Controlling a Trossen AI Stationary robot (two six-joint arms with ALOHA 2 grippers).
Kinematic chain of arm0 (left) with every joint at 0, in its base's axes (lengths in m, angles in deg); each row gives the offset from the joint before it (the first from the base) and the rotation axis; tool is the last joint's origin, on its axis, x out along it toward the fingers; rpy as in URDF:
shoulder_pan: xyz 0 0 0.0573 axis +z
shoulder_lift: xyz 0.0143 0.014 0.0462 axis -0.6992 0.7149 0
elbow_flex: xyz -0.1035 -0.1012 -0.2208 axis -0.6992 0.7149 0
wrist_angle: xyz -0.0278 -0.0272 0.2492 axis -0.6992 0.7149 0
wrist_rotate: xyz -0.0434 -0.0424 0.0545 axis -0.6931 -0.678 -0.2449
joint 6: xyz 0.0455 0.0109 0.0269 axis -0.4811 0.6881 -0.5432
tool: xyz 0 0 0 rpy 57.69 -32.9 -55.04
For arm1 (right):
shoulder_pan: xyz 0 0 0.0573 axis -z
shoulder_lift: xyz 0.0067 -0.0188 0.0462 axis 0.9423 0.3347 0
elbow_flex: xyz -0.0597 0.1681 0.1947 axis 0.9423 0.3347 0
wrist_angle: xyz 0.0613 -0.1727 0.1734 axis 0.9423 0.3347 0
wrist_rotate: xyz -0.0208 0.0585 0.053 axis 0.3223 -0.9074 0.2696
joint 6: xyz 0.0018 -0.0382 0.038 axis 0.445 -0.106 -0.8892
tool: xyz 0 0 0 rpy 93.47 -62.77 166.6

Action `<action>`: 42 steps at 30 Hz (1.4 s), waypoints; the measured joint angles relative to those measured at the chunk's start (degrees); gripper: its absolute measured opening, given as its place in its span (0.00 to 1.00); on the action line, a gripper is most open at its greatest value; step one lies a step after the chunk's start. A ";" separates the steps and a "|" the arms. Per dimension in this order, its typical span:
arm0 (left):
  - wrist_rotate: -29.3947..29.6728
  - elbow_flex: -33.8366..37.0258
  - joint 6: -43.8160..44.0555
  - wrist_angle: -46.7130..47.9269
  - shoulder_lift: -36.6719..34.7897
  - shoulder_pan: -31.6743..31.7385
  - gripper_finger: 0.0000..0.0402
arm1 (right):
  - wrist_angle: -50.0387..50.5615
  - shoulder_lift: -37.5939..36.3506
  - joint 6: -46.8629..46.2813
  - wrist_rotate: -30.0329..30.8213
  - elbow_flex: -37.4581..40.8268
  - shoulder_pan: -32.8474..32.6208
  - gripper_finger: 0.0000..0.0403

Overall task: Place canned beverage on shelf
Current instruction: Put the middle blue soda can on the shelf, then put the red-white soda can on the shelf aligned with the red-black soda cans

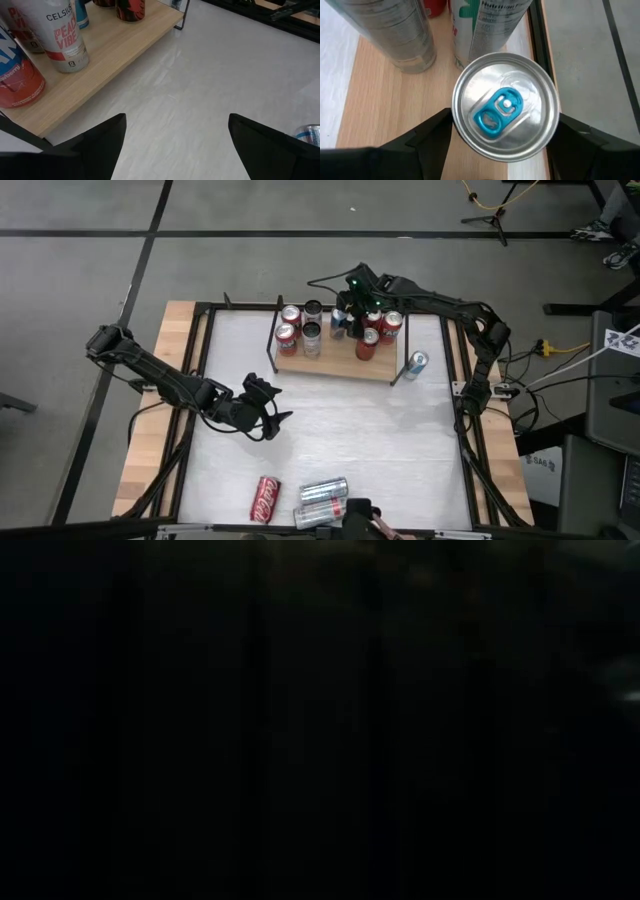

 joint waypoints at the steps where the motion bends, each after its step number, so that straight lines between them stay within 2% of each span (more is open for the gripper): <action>1: -0.10 0.00 0.00 -0.27 0.00 0.00 0.86 | 0.02 -0.10 0.00 0.02 0.00 0.00 0.71; 12: -1.80 0.00 -7.53 -16.49 0.00 -2.36 0.86 | 1.67 -6.42 -0.11 1.07 0.00 -0.07 0.71; 15: -1.98 -1.31 -6.67 -16.19 0.02 -4.24 0.86 | 3.15 -8.44 -0.47 1.06 0.00 -0.07 0.71; 18: -2.53 -3.98 -1.87 -13.08 0.00 -6.31 0.86 | 4.52 -10.41 -2.17 0.72 0.00 -0.07 0.71; 23: -4.48 -10.58 13.08 -0.07 0.00 -9.85 0.86 | 8.18 -12.90 -3.73 -2.25 0.00 -0.08 0.71; 27: -10.41 -15.28 32.89 14.45 0.00 -11.99 0.86 | 11.08 -14.61 -3.76 -2.84 0.00 -1.56 0.71; 29: -14.79 -16.24 43.18 18.30 -0.05 -12.90 0.86 | 11.88 -15.02 -3.76 -2.81 0.00 -2.90 0.71; 32: -21.51 -16.24 56.05 20.90 0.96 -14.36 0.86 | 13.11 -15.18 -3.75 -3.05 0.00 -5.52 0.71; 36: -31.79 -16.24 68.44 21.48 5.59 -16.43 0.86 | 14.13 -15.18 -3.24 -3.01 0.00 -9.73 0.71; 39: -39.67 -16.22 74.29 20.91 10.10 -17.47 0.86 | 13.59 -15.17 -2.84 -2.40 0.00 -13.27 0.71; 42: -42.53 -16.21 75.57 17.68 13.99 -18.29 0.86 | 13.50 -15.18 -1.95 -0.92 0.00 -16.55 0.71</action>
